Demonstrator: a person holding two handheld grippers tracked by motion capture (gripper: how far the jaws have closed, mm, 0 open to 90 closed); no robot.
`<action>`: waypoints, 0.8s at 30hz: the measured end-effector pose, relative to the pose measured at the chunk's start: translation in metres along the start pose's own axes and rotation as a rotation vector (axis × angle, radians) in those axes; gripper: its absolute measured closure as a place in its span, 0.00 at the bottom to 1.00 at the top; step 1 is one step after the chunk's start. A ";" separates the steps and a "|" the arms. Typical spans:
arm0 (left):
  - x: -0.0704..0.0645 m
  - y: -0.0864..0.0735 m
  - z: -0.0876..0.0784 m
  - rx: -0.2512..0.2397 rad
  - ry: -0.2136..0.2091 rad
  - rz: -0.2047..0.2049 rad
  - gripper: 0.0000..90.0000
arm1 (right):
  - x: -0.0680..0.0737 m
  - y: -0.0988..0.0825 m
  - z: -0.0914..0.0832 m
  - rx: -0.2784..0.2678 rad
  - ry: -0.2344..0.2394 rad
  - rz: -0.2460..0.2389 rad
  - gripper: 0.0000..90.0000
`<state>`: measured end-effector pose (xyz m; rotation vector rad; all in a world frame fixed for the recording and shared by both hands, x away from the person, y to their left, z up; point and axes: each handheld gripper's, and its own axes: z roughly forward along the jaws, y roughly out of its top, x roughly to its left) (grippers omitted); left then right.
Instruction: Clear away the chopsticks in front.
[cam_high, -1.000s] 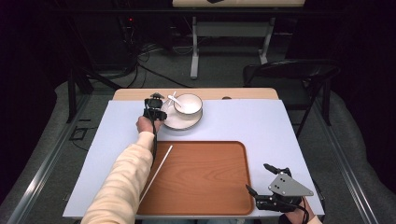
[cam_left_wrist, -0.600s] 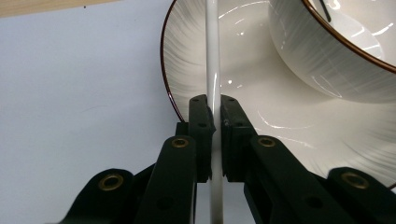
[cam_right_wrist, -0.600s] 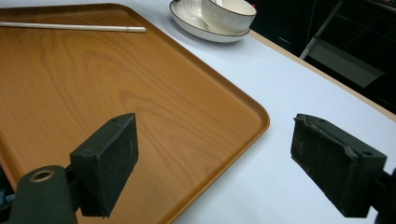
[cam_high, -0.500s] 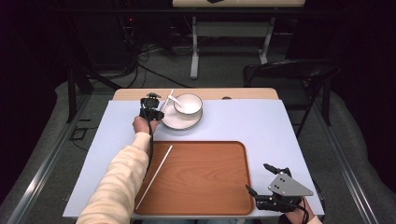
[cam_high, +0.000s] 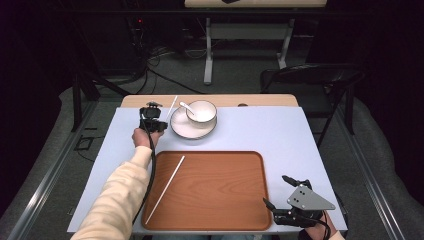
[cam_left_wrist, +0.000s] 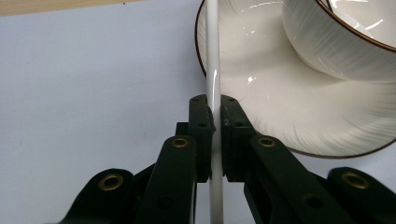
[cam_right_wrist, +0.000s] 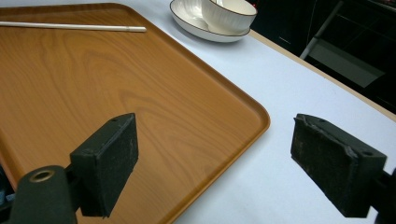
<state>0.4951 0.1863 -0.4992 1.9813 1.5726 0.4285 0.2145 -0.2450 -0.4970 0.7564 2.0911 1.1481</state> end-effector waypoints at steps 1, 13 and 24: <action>0.001 -0.002 -0.003 -0.005 -0.005 -0.005 0.94 | 0.000 0.000 0.000 0.000 0.000 0.000 0.16; -0.001 -0.033 -0.038 -0.050 -0.057 0.014 0.94 | 0.000 0.000 0.000 -0.001 0.002 0.001 0.16; -0.013 -0.067 -0.066 -0.085 -0.108 0.053 0.94 | 0.000 0.000 0.000 0.001 0.003 -0.002 0.16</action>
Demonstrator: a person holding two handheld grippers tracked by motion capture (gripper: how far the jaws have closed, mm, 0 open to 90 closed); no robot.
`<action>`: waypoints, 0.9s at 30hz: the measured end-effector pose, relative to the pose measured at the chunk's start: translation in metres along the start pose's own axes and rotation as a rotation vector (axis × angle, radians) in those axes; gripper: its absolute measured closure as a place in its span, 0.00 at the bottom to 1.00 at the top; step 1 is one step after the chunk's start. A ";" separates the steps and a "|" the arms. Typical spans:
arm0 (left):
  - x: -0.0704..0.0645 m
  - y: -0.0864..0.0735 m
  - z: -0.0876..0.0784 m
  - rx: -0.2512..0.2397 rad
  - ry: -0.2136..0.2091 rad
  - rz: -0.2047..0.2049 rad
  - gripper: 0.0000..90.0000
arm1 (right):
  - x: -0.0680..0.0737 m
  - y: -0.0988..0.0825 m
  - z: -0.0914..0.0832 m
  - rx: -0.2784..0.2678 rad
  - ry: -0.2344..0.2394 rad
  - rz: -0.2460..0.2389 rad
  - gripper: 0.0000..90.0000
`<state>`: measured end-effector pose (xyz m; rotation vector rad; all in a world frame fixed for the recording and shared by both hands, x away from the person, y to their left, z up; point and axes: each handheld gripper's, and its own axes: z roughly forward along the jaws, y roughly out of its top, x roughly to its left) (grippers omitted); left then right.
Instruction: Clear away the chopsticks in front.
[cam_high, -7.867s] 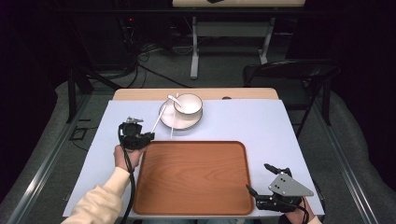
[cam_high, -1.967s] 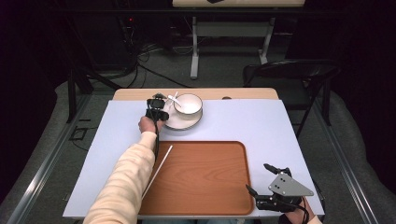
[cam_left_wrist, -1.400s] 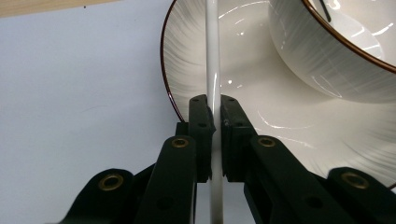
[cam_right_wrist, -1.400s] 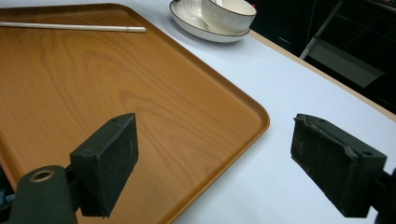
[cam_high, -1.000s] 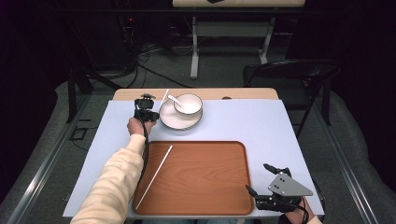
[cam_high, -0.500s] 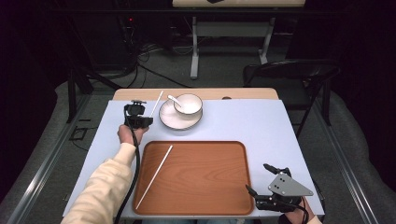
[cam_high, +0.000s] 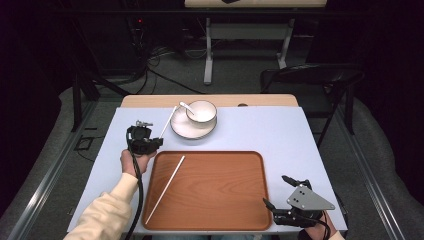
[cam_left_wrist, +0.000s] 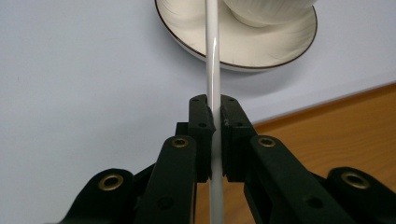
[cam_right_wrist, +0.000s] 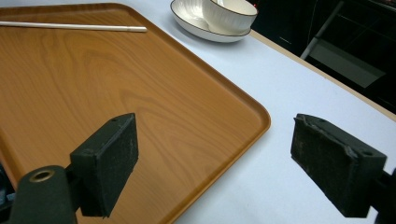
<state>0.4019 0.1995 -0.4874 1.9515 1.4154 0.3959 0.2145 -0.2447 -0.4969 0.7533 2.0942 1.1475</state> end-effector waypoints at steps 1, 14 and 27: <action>-0.002 -0.003 -0.002 -0.005 -0.002 -0.001 0.94 | 0.000 0.000 0.000 0.000 -0.001 0.001 0.16; -0.016 -0.040 -0.012 0.013 -0.024 0.018 0.94 | 0.000 0.000 0.000 0.001 0.000 -0.001 0.16; -0.020 -0.071 -0.015 0.058 -0.030 0.008 0.94 | 0.000 0.000 0.000 0.000 0.000 -0.003 0.16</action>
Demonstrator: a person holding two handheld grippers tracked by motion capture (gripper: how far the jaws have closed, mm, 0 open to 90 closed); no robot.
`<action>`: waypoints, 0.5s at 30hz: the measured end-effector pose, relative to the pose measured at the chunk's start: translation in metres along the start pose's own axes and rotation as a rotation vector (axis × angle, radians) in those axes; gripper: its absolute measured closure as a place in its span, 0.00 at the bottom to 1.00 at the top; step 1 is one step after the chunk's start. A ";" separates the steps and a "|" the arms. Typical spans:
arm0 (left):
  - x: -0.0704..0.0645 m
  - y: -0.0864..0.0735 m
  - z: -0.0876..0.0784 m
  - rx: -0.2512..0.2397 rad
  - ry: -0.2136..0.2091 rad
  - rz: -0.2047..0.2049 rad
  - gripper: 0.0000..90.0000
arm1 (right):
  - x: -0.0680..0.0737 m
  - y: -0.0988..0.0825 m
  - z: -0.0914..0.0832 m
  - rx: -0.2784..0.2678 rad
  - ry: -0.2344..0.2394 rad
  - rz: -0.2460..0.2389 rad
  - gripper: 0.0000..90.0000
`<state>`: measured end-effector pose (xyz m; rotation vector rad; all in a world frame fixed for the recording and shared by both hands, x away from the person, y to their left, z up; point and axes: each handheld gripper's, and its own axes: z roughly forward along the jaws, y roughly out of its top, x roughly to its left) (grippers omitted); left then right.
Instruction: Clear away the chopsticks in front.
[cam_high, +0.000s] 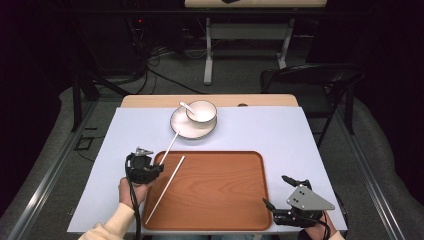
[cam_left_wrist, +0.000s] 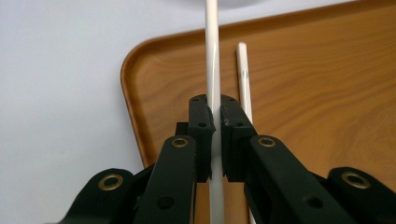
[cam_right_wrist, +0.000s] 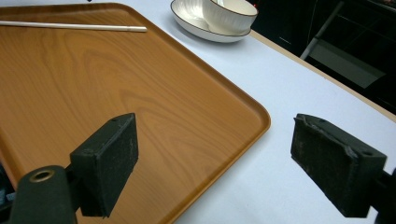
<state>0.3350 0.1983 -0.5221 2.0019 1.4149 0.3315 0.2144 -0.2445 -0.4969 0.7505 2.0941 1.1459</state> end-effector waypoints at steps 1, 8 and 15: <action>0.000 -0.002 0.000 0.003 -0.001 -0.004 0.94 | 0.000 0.000 0.000 0.000 0.000 0.000 0.16; -0.002 -0.016 0.000 0.042 -0.002 -0.015 0.94 | 0.000 0.000 0.000 -0.001 0.000 -0.001 0.16; -0.005 -0.027 -0.001 0.080 -0.005 -0.023 0.94 | 0.000 0.000 0.000 -0.002 0.000 0.001 0.16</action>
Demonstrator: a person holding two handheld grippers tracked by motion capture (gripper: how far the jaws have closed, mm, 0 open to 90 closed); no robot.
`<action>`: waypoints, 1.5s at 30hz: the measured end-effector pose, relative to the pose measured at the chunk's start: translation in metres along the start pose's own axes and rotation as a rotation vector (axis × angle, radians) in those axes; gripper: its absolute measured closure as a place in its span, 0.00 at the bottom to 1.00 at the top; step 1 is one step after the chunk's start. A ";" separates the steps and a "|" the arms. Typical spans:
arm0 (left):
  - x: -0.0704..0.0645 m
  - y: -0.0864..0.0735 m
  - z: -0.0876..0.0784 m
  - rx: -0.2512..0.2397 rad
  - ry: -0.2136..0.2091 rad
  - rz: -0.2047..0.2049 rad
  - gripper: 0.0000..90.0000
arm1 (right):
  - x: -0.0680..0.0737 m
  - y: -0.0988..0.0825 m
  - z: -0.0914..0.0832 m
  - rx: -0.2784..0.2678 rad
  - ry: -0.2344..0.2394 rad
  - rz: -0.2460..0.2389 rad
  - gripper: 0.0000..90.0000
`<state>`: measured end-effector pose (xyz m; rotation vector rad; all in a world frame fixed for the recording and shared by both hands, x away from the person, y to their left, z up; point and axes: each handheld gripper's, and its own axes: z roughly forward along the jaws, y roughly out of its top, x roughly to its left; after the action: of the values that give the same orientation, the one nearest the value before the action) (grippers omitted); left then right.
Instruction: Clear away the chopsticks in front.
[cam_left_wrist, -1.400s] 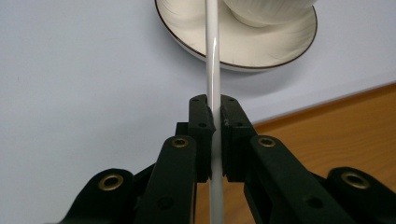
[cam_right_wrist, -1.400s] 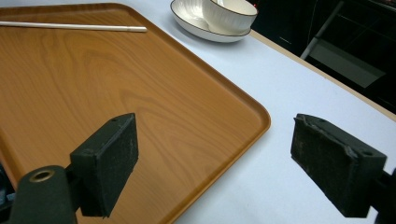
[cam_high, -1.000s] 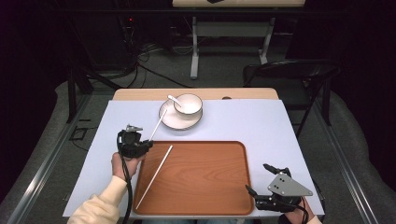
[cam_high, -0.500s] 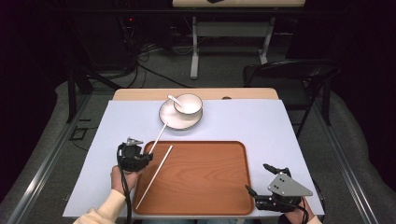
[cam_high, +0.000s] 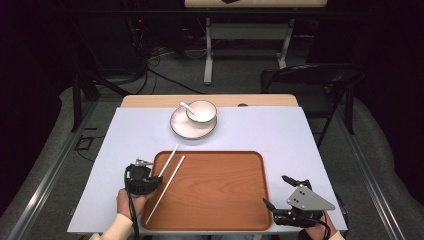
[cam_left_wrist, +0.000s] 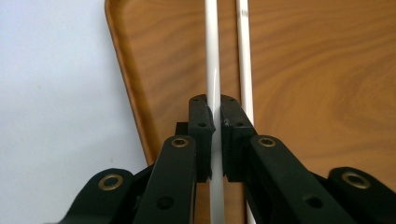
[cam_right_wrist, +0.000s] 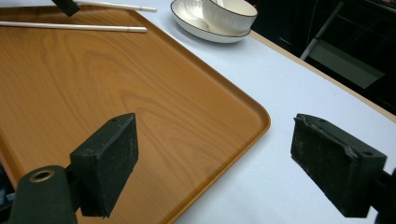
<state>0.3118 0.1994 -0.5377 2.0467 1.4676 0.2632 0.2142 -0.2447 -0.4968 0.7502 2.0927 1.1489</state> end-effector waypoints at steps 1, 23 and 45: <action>0.000 -0.001 0.000 0.004 0.000 0.002 0.94 | 0.000 0.000 0.000 0.000 0.000 0.001 0.16; -0.010 -0.010 0.001 0.017 0.005 0.022 0.86 | -0.001 0.000 0.000 -0.001 -0.001 0.002 0.16; -0.020 0.002 -0.041 -0.183 -0.020 0.214 0.15 | 0.000 0.000 -0.001 0.000 0.000 -0.002 0.16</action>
<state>0.2864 0.1949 -0.5003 2.0502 1.1663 0.4450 0.2134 -0.2454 -0.4968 0.7476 2.0932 1.1481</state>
